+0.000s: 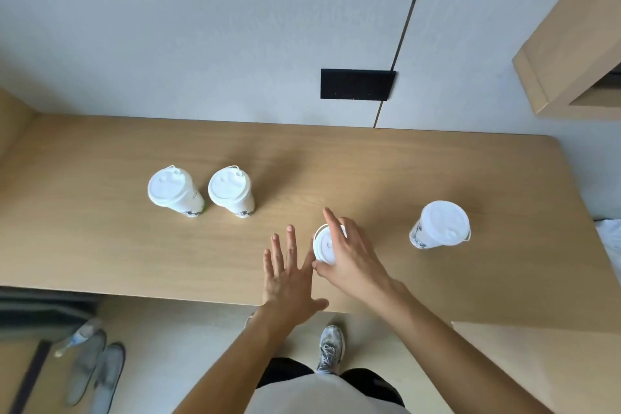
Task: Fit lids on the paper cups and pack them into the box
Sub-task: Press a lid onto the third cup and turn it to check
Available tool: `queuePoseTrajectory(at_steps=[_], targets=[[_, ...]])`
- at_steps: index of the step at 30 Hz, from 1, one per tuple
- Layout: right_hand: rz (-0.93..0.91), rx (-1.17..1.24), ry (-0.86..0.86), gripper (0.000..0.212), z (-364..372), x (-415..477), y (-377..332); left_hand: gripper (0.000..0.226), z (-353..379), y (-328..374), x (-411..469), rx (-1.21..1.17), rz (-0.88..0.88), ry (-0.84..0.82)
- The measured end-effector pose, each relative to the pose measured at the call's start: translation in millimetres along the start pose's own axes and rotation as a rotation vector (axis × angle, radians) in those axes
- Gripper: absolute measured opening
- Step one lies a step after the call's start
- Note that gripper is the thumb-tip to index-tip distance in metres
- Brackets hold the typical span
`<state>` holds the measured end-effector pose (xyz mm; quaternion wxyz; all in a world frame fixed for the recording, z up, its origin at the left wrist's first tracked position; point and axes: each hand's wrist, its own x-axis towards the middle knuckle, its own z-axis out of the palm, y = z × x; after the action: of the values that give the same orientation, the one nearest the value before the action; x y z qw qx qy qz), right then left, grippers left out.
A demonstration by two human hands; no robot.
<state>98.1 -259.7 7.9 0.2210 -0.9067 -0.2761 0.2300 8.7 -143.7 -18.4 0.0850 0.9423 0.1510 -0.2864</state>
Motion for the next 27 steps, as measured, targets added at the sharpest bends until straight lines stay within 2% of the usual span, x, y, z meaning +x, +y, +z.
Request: queuePoseTrajectory(at_steps=[8,11,13,16,18,20,23,25,26,27], targets=[[-0.010,-0.094,-0.103,0.099,21.7,-14.8,-16.5,0.121,20.1,-17.6,-21.6,-0.037,-0.040,-0.068],[0.024,-0.083,-0.122,0.105,22.0,-15.9,-15.9,0.121,15.7,-23.1,-23.5,-0.063,-0.023,-0.083],[0.048,-0.067,-0.117,0.110,18.4,-18.1,-13.2,0.108,10.4,-29.7,-26.0,-0.086,-0.011,-0.117],[0.103,0.063,-0.075,0.109,11.3,-19.7,-6.6,0.071,1.2,-39.5,-29.4,-0.282,-0.011,-0.094],[0.207,0.201,-0.011,0.099,9.2,-13.9,1.2,0.059,-5.3,-38.2,-26.7,-0.519,-0.048,0.054],[0.332,0.277,0.082,0.083,7.5,-3.2,6.9,0.072,-12.9,-26.4,-14.5,-0.702,-0.102,0.149],[0.504,0.289,0.192,0.056,10.1,13.8,9.8,0.083,-21.6,3.2,14.8,-0.866,-0.288,0.149],[0.639,0.327,0.181,0.054,19.9,25.8,7.6,0.077,-25.1,21.7,27.8,-0.871,-0.416,0.117],[0.694,0.334,0.181,0.063,26.6,32.1,7.2,0.076,-25.5,28.0,30.8,-0.871,-0.459,0.105],[0.720,0.309,0.194,0.081,33.5,36.4,5.7,0.076,-27.0,33.1,31.5,-0.870,-0.489,0.093]])
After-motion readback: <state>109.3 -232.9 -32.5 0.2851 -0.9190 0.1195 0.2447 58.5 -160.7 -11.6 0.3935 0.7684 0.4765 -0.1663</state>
